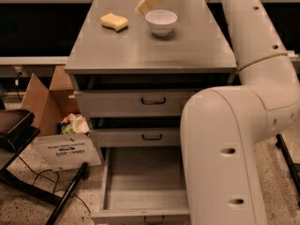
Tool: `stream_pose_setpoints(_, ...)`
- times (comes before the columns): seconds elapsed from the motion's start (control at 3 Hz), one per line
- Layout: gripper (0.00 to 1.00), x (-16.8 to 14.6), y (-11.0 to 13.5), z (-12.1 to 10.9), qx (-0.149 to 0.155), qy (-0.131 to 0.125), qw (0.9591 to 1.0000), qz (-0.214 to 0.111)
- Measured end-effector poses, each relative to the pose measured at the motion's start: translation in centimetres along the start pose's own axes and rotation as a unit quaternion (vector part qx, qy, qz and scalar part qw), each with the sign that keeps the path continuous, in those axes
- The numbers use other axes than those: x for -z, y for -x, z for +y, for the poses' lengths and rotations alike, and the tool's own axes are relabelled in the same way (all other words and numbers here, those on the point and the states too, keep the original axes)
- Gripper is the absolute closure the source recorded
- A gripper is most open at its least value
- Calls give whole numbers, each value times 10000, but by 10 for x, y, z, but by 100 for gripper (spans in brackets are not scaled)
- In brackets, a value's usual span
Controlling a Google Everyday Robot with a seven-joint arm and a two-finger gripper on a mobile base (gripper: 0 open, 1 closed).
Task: Place sponge into bottom drawer
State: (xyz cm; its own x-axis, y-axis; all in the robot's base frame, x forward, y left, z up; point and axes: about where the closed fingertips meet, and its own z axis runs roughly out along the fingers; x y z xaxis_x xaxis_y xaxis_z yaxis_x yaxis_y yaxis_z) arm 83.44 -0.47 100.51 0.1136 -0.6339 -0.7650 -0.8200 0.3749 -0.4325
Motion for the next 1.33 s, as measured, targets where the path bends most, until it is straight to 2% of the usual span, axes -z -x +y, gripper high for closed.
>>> stream_pose_setpoints(0.33, 0, -41, 16, -11, -258, -190, 9987, -397)
stream_pose_setpoints(0.67, 0, -71, 8, -19, -711, -365, 9959, -430)
stream_pose_setpoints(1.0, 0, -120, -8, -11, -1268, -405, 9910, -129)
stream_pose_setpoints(1.33, 0, -141, -14, -2, -1526, -343, 9877, -62)
